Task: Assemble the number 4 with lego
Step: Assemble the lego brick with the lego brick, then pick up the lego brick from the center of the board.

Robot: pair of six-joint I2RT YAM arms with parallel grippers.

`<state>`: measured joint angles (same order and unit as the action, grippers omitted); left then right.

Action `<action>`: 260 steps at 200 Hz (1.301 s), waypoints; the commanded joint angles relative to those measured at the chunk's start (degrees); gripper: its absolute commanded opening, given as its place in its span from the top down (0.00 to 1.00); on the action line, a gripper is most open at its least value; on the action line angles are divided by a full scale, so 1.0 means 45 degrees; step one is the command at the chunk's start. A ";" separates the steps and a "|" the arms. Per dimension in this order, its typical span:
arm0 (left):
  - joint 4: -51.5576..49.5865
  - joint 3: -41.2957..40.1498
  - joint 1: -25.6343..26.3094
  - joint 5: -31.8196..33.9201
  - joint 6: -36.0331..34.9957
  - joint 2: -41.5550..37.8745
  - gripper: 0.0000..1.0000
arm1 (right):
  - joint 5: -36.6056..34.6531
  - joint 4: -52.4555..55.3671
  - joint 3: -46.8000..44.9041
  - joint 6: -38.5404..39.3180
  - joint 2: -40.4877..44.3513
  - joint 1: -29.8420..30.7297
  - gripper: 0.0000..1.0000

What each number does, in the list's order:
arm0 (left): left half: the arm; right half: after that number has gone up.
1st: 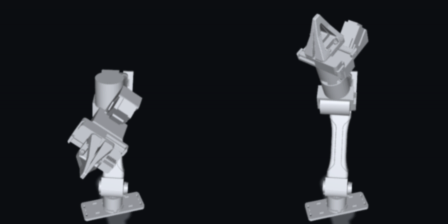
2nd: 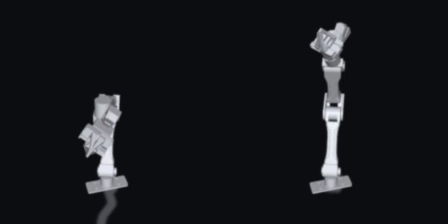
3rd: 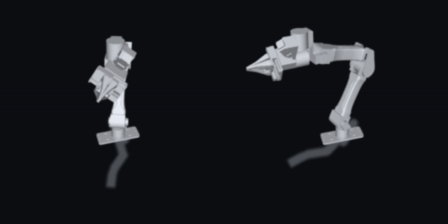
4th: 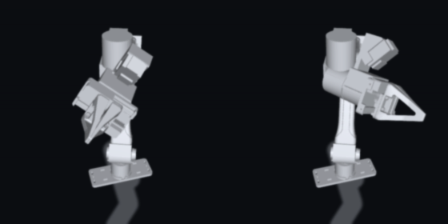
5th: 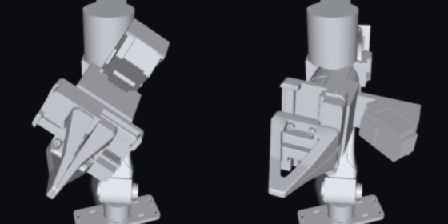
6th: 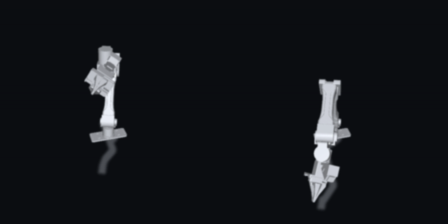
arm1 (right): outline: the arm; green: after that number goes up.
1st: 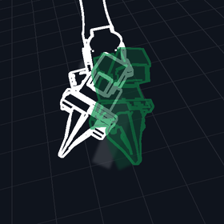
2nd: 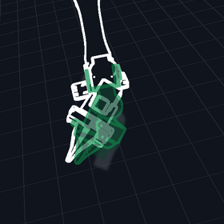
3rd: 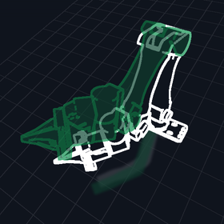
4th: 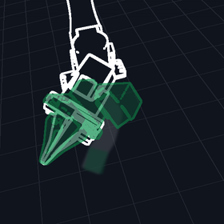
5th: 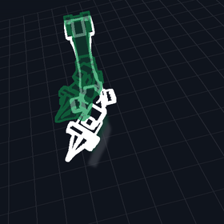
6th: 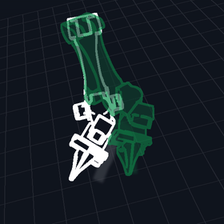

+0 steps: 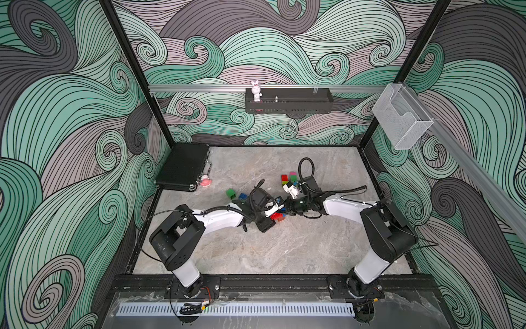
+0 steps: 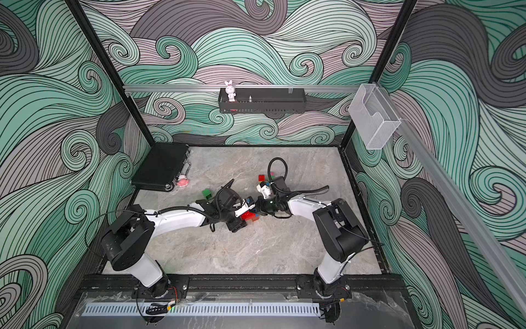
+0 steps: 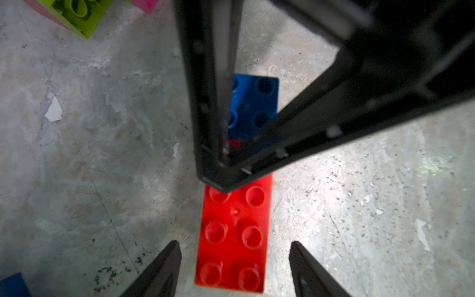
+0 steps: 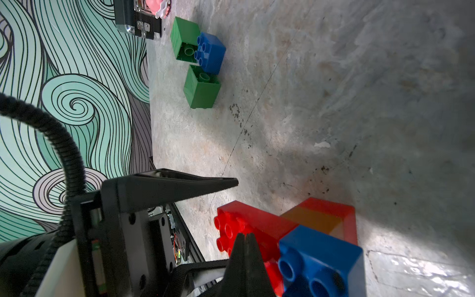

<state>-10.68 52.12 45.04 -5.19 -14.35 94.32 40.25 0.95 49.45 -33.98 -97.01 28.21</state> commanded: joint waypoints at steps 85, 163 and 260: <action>0.0597 0.0090 -0.0003 0.1472 0.0568 -0.0453 0.28 | -0.1110 0.0262 0.0308 -0.1122 0.0582 -0.0194 0.79; 0.1348 -0.1207 -0.0897 0.2401 0.2795 -0.3845 0.17 | -0.1911 0.1157 0.1061 -0.0480 0.1926 -0.0187 0.54; -0.6122 0.3617 -0.3948 0.4345 0.6649 0.1033 0.07 | -0.6244 0.2328 -0.0297 0.1665 0.5389 -0.0194 0.01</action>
<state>-22.72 61.10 28.49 15.40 12.14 92.29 17.82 8.82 49.87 -29.80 -74.98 27.64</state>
